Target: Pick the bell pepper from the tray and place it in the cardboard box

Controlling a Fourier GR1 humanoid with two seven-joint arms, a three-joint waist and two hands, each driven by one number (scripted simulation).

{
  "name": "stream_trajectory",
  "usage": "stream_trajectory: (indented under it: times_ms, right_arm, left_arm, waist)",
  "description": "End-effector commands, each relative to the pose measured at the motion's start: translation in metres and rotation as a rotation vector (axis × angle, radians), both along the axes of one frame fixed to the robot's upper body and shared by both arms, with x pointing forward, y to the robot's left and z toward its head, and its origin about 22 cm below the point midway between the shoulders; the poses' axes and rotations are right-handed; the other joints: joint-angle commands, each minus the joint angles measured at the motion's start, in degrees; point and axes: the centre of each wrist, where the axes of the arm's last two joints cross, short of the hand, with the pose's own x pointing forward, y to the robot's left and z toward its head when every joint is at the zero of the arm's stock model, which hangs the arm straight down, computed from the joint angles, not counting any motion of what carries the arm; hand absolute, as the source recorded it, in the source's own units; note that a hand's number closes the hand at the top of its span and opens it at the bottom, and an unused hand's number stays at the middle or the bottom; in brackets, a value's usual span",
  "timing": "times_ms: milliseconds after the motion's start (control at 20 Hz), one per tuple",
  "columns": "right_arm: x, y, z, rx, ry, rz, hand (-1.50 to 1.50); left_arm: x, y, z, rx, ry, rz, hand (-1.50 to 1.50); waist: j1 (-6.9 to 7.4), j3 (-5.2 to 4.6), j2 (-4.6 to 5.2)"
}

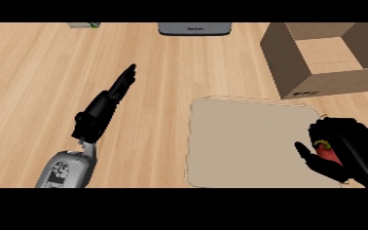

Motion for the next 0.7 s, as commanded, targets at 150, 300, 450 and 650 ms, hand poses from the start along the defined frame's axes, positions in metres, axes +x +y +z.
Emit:
stream_trajectory:
  times_ms: [150,300,450,650]
  right_arm:
    - [-0.002,-0.055,0.092,0.105,-0.065,0.206,1.50]
    - [-0.010,-0.073,0.106,0.233,-0.124,0.225,1.50]
    - [-0.019,-0.091,0.129,0.276,-0.173,0.140,1.50]
    - [-0.015,-0.101,0.154,0.368,-0.169,0.101,1.50]
  left_arm:
    - [-0.004,0.009,0.003,0.013,0.000,0.048,0.00]
    - [-0.005,0.006,-0.001,0.011,0.009,0.049,0.00]
    - [-0.024,0.009,0.001,-0.002,-0.001,0.027,0.00]
    - [-0.004,0.003,0.005,0.001,0.005,0.002,0.00]
  waist:
    - [-1.54,-0.12,-0.46]
    - [-1.96,-0.10,-0.48]
    - [-1.17,-0.11,-0.50]
    - [-0.75,-0.13,-0.16]
